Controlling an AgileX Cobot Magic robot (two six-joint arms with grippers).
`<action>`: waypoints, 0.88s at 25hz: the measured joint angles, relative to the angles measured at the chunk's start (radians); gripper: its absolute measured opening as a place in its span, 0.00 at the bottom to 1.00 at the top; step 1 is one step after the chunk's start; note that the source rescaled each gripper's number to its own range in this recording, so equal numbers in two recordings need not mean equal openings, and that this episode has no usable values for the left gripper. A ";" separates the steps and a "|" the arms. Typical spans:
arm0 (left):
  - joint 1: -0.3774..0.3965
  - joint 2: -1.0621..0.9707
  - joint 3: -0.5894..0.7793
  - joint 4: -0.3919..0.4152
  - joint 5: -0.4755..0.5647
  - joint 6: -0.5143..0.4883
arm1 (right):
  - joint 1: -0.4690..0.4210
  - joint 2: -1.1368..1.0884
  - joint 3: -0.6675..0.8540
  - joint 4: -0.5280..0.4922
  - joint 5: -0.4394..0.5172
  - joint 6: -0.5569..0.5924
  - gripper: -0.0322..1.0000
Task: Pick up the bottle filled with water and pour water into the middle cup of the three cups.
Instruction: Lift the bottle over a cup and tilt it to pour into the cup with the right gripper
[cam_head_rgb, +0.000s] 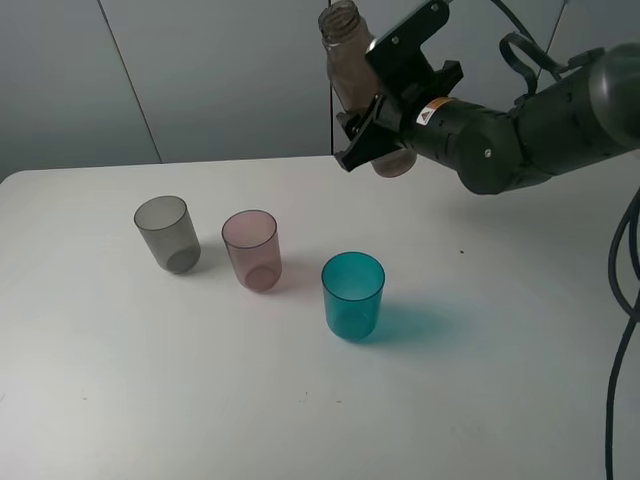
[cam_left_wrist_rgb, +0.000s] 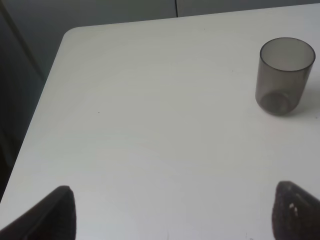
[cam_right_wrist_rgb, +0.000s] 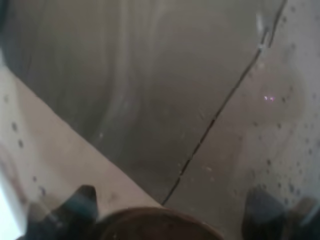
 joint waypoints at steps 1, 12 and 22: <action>0.000 0.000 0.000 0.000 0.000 0.000 | 0.002 0.004 -0.009 0.002 0.002 -0.010 0.03; 0.000 0.000 0.000 0.000 0.000 0.000 | 0.061 0.141 -0.087 0.018 0.004 -0.255 0.03; 0.000 0.000 0.000 0.000 0.000 0.000 | 0.071 0.231 -0.109 0.003 -0.065 -0.541 0.03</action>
